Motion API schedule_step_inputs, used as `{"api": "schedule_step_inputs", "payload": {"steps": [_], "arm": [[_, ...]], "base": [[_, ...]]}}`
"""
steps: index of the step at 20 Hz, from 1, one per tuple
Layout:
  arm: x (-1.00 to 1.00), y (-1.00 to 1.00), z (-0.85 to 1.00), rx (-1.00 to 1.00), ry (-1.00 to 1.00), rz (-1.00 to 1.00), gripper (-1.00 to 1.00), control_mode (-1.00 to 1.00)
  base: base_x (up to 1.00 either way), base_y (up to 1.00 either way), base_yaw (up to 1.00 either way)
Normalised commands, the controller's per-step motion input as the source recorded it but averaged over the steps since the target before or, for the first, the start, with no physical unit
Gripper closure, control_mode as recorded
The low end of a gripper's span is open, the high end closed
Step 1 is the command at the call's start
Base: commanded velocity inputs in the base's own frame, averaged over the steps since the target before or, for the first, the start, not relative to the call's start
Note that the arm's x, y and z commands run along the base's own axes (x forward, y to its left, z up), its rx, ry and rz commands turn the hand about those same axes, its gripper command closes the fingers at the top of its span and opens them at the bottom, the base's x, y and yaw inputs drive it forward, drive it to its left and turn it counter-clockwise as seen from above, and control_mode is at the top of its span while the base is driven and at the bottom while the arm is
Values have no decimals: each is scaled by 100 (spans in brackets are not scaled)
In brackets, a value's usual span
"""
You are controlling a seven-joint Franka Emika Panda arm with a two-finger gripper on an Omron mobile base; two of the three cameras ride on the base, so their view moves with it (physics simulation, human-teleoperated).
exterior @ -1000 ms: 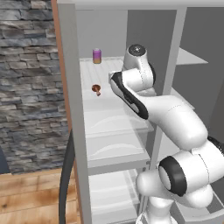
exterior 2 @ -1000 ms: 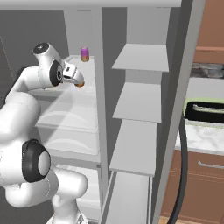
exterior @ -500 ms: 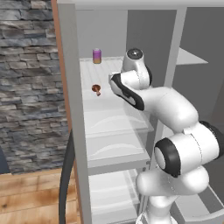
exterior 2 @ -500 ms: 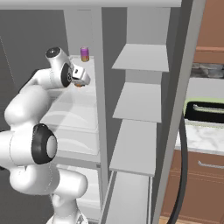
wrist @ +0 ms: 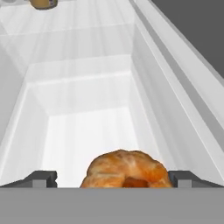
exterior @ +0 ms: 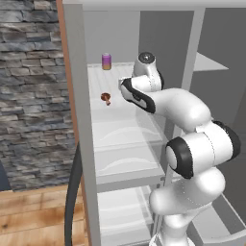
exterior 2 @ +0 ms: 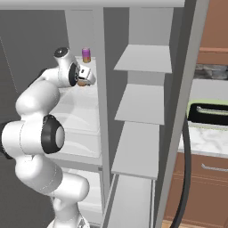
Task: Take the tangerine and mushroom from the fridge shelf and place them in the freezer drawer to begin freezing them.
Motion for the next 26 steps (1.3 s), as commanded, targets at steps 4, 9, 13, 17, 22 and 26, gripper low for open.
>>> {"api": "schedule_step_inputs", "payload": {"steps": [4,9,13,17,22,26], "arm": [[-5,0,-47,1,5,0,100,-100],[-18,-8,-36,5,2,0,100,-100],[-19,0,0,0,0,0,100,-100],[-93,0,0,0,0,0,100,-100],[-100,0,-1,0,0,0,100,-100],[-100,0,-10,0,2,0,100,-100]], "base": [[0,0,0],[0,0,0],[0,0,0],[0,0,0],[0,0,0],[0,0,0]]}}
